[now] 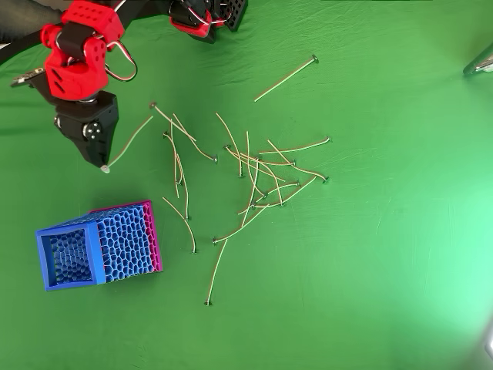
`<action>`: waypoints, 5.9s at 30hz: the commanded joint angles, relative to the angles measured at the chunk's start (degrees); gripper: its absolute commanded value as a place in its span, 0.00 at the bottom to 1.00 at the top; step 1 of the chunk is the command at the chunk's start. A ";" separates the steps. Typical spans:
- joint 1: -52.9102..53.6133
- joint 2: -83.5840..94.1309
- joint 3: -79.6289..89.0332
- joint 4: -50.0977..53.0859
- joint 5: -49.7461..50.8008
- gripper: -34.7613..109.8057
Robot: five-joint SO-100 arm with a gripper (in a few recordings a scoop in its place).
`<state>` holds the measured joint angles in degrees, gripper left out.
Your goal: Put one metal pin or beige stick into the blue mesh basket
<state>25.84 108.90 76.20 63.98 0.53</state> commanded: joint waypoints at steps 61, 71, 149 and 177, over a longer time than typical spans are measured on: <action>1.67 -52.56 -45.88 -55.63 -23.47 0.24; 1.76 -51.86 -37.18 -58.18 -19.51 0.24; -17.84 44.21 48.16 -21.36 -4.92 0.24; -21.97 81.65 83.94 -9.49 -5.71 0.24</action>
<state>3.69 190.02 159.26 54.67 -5.10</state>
